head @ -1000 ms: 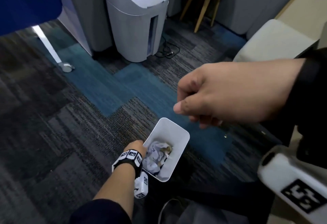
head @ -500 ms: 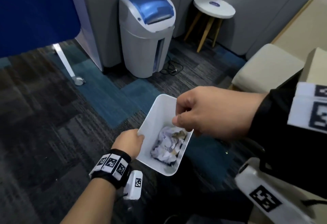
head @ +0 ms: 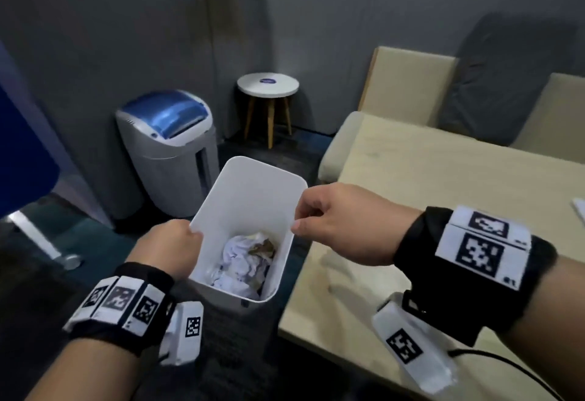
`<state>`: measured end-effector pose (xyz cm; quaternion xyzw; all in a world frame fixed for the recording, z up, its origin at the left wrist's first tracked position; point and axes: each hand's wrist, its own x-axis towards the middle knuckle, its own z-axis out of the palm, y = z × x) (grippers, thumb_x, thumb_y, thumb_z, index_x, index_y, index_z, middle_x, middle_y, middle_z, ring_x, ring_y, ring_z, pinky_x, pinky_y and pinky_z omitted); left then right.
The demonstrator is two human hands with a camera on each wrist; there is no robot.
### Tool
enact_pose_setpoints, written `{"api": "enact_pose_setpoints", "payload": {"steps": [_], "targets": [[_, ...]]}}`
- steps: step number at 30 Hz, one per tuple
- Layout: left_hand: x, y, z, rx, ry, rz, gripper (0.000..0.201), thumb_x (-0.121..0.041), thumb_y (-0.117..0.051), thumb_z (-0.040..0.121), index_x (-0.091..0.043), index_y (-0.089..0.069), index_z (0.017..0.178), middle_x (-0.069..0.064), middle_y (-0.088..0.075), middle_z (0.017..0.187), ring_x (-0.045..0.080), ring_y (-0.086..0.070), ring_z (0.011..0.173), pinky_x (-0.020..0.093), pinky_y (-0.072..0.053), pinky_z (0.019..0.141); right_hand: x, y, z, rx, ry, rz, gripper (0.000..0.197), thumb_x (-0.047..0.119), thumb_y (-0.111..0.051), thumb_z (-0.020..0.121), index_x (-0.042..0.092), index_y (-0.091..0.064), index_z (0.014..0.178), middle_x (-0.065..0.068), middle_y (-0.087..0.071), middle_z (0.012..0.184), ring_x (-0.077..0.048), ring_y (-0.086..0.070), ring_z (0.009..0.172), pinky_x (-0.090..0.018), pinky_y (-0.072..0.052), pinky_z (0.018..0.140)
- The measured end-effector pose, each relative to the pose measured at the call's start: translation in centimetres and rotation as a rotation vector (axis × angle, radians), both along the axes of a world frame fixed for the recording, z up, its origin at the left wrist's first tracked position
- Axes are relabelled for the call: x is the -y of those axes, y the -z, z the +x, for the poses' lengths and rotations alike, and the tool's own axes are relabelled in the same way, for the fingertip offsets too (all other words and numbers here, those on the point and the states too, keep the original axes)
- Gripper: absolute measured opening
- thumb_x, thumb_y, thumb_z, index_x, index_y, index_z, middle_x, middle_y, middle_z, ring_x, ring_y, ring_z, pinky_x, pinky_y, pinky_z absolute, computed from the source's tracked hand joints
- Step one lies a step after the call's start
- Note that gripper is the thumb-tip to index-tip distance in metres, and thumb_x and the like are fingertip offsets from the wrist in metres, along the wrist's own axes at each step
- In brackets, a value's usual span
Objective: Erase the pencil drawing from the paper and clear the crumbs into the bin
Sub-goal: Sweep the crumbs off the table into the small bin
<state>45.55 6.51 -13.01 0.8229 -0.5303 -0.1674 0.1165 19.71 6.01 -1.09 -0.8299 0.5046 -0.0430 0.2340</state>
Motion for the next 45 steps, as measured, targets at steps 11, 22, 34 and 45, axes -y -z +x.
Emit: {"api": "enact_pose_setpoints", "payload": {"steps": [11, 22, 34, 45], "targets": [[6.3, 1.9, -0.5, -0.005, -0.009, -0.011, 0.026, -0.020, -0.056, 0.091, -0.007, -0.064, 0.069, 0.020, -0.070, 0.076, 0.035, -0.066, 0.074, 0.037, -0.052, 0.068, -4.8, 0.4, -17.5, 0.000, 0.376, 0.056, 0.051, 0.050, -0.053, 0.095, 0.027, -0.048, 0.141, 0.009, -0.053, 0.136, -0.011, -0.052, 0.122, -0.032, -0.042, 0.105], [5.7, -0.6, -2.5, 0.074, -0.025, -0.025, 0.024, -0.023, -0.056, 0.088, -0.006, -0.067, 0.077, 0.020, -0.069, 0.082, 0.036, -0.066, 0.080, 0.039, -0.052, 0.075, -6.4, 1.8, -22.0, 0.042, 0.461, 0.080, 0.054, 0.053, -0.055, 0.093, 0.028, -0.049, 0.141, 0.014, -0.052, 0.138, -0.005, -0.050, 0.125, -0.026, -0.039, 0.104], [3.5, -2.2, -4.2, 0.118, 0.004, 0.011, 0.028, -0.021, -0.046, 0.092, -0.008, -0.069, 0.101, 0.020, -0.069, 0.109, 0.037, -0.064, 0.098, 0.037, -0.051, 0.085, -5.0, 3.0, -23.9, 0.139, 0.476, 0.006, 0.067, 0.099, -0.045, 0.053, 0.056, -0.056, 0.103, 0.037, -0.058, 0.116, 0.015, -0.052, 0.112, -0.025, -0.042, 0.093], [4.9, -3.3, -6.0, 0.174, -0.019, 0.092, 0.036, -0.027, -0.041, 0.097, -0.008, -0.070, 0.107, 0.026, -0.068, 0.108, 0.043, -0.063, 0.096, 0.042, -0.050, 0.085, -3.8, 1.5, -27.7, 0.055, 0.582, 0.087, 0.058, 0.018, -0.047, 0.099, 0.027, -0.030, 0.154, 0.011, -0.031, 0.156, -0.006, -0.036, 0.134, -0.021, -0.027, 0.100]]}}
